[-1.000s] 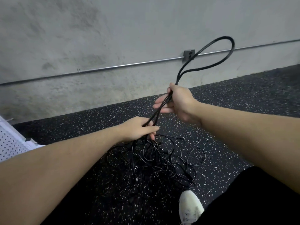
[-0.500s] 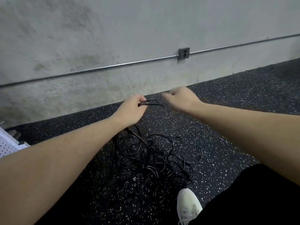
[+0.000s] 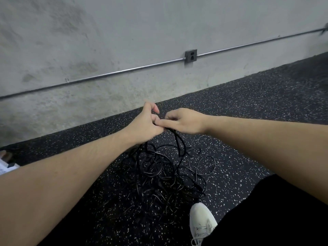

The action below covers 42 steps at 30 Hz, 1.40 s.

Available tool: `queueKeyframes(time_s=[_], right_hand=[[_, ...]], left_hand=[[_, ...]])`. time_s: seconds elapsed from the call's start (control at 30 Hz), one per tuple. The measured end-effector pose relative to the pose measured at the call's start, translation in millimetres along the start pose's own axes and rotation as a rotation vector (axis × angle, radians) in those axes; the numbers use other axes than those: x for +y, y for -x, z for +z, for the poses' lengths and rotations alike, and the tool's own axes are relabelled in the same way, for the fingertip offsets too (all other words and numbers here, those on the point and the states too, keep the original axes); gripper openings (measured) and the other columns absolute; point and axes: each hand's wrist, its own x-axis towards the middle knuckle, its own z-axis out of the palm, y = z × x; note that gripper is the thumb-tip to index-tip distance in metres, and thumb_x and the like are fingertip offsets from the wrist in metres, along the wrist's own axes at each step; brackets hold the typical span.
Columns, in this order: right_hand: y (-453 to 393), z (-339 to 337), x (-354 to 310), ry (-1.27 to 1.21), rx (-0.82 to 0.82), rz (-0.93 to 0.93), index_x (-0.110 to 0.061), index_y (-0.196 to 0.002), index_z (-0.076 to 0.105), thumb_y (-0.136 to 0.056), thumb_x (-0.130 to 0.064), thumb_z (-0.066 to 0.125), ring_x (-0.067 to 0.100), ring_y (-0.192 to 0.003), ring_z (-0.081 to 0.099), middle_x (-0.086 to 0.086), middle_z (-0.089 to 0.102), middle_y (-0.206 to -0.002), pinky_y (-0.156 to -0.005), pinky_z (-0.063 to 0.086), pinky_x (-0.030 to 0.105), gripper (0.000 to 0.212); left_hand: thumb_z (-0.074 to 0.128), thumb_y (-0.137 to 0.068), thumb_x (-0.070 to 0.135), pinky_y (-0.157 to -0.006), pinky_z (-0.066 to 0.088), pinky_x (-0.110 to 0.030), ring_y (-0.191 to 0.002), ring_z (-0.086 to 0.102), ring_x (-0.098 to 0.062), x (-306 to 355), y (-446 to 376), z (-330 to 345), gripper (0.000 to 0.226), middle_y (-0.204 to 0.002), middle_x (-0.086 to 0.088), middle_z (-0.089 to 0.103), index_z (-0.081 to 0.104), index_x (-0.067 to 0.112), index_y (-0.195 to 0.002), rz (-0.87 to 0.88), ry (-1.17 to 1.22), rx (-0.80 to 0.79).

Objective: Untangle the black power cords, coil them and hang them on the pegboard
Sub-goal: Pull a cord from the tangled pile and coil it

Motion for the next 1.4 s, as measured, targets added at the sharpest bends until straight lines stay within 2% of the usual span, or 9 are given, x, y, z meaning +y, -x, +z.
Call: queueKeyframes(time_s=[0.13,0.3,0.63,0.8,0.93,1.03,1.1,1.27,1.4], right_hand=[[5.5,-4.4,-4.6,-0.017,-0.015,-0.039,-0.023,-0.082,0.056,-0.102,-0.048,0.053,0.003,-0.052,0.055,-0.006,0.069,-0.064,-0.053,0.040,0.015,0.032],[12.2,-20.3,-9.5,-0.281,0.179,-0.043,-0.024,-0.072,0.052,-0.103,-0.038,0.056,0.000,-0.041,0.037,-0.013,0.046,-0.048,-0.045,0.031,0.019,0.034],[38.4,-54.0,28.7,-0.467,0.497,0.087,-0.023,-0.063,0.042,-0.096,-0.042,0.066,0.009,-0.043,0.029,-0.012,0.039,-0.048,-0.045,0.027,0.024,0.045],[41.2,-52.9,61.5,-0.004,0.459,0.236,-0.018,-0.118,0.054,-0.105,-0.034,0.045,0.011,-0.058,0.055,0.001,0.068,-0.104,-0.056,0.045,0.028,0.023],[38.5,-43.7,45.8,-0.013,0.288,0.146,-0.022,-0.134,0.051,-0.107,-0.027,0.041,-0.009,-0.056,0.056,0.002,0.069,-0.119,-0.054,0.042,0.012,0.030],[30.4,-33.9,21.8,-0.022,0.138,0.151,-0.016,-0.127,0.051,-0.107,-0.046,0.038,0.012,-0.068,0.071,0.004,0.074,-0.087,-0.073,0.058,0.030,0.038],[25.7,-31.0,11.4,0.020,0.062,0.260,-0.010,-0.121,0.050,-0.105,-0.055,0.035,0.022,-0.056,0.066,0.005,0.067,-0.074,-0.060,0.057,0.033,0.051],[23.9,-36.3,10.8,0.267,0.104,0.256,-0.016,-0.069,0.059,-0.096,-0.068,0.046,0.013,-0.047,0.046,-0.003,0.054,-0.056,-0.049,0.035,0.027,0.060],[33.4,-43.8,25.0,-0.050,0.209,0.130,-0.021,-0.058,0.045,-0.088,-0.062,0.065,0.012,-0.045,0.035,-0.007,0.041,-0.049,-0.056,0.033,0.027,0.055]], left_hand=[[0.068,-0.088,-0.003,-0.052,0.033,-0.019,-0.053,0.041,-0.005,1.1,-4.7,8.3,0.044,-0.081,-0.008,0.058,0.034,0.016,-0.109,0.028,-0.013,0.002],[0.072,-0.094,0.026,-0.076,0.047,-0.032,-0.085,0.067,-0.029,-0.8,-6.7,22.3,0.011,-0.081,0.004,0.072,0.061,0.023,-0.092,-0.041,-0.166,-0.020],[0.053,-0.105,0.042,-0.085,0.042,-0.028,-0.099,0.060,-0.006,4.0,-6.7,26.9,0.019,-0.120,0.019,0.069,0.070,0.036,-0.101,-0.028,-0.120,-0.053],[0.040,-0.110,0.022,-0.089,0.056,-0.058,-0.081,0.076,-0.019,23.0,-11.3,42.0,0.017,-0.080,0.002,0.065,0.054,0.026,-0.103,-0.007,-0.065,0.015],[0.038,-0.109,0.019,-0.069,0.054,-0.054,-0.074,0.074,-0.030,38.2,-16.9,51.8,0.013,-0.082,-0.007,0.072,0.047,0.028,-0.106,0.000,-0.135,0.005],[0.043,-0.105,0.011,-0.056,0.050,-0.043,-0.068,0.071,-0.028,45.7,-21.8,55.6,0.019,-0.080,-0.007,0.075,0.040,0.022,-0.121,-0.049,-0.118,0.023],[0.050,-0.104,0.011,-0.055,0.046,-0.036,-0.071,0.070,-0.032,43.7,-22.8,56.3,0.025,-0.081,-0.008,0.075,0.038,0.020,-0.123,-0.108,-0.061,0.032],[0.079,-0.088,0.037,-0.084,0.055,-0.041,-0.082,0.072,-0.016,29.7,-19.2,58.1,0.044,-0.099,0.001,0.076,0.055,0.017,-0.118,-0.183,0.119,-0.163],[0.070,-0.096,0.030,-0.106,0.047,-0.035,-0.100,0.074,-0.016,14.6,-12.7,67.7,0.018,-0.095,0.005,0.080,0.065,0.015,-0.087,-0.151,0.009,-0.313]])
